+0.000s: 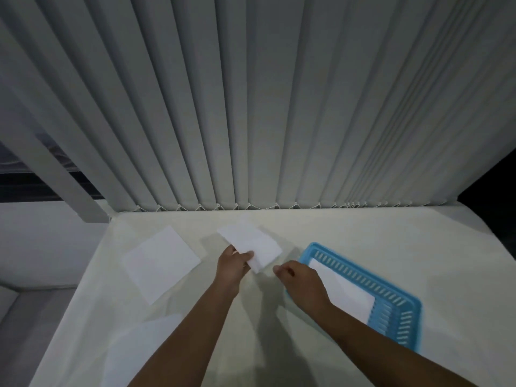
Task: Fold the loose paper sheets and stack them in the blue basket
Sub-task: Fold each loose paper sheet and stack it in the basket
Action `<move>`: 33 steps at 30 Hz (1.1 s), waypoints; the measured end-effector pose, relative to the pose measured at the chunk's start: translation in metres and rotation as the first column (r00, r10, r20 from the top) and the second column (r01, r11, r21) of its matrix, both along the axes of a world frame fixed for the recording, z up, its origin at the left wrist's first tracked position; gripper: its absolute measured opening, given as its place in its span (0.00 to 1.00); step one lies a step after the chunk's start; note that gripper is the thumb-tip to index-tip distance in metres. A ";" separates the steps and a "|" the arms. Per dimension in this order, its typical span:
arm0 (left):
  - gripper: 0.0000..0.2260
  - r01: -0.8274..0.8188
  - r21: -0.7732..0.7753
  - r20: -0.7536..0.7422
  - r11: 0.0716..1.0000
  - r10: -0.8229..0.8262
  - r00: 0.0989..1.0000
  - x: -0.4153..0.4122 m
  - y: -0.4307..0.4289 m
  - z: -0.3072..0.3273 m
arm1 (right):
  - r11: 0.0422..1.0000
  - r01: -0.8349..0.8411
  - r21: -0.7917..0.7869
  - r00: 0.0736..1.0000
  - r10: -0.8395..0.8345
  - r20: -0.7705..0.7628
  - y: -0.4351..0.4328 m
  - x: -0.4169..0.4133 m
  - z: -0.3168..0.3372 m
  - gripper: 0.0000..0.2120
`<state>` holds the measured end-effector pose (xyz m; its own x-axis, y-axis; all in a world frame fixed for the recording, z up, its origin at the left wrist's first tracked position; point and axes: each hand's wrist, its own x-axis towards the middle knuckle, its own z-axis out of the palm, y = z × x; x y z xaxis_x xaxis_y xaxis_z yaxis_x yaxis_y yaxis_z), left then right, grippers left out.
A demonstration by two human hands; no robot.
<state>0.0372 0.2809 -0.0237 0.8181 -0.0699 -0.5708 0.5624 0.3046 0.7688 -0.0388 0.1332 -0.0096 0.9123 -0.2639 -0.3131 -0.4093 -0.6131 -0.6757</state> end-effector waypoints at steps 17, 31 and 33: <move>0.09 0.035 -0.173 -0.046 0.984 -0.043 0.998 -0.064 -0.048 0.019 | 0.791 0.420 0.445 0.885 -0.465 -0.010 -0.038 -0.062 0.019 0.07; 0.11 0.225 0.541 0.134 0.810 -0.347 0.928 -0.068 -0.090 0.019 | 0.637 0.593 0.492 0.764 -0.638 -0.094 -0.126 -0.110 0.004 0.08; 0.16 0.287 0.643 0.075 0.710 -0.432 0.899 -0.065 -0.090 0.016 | 0.653 0.597 0.466 0.771 -0.627 -0.108 -0.132 -0.117 -0.003 0.09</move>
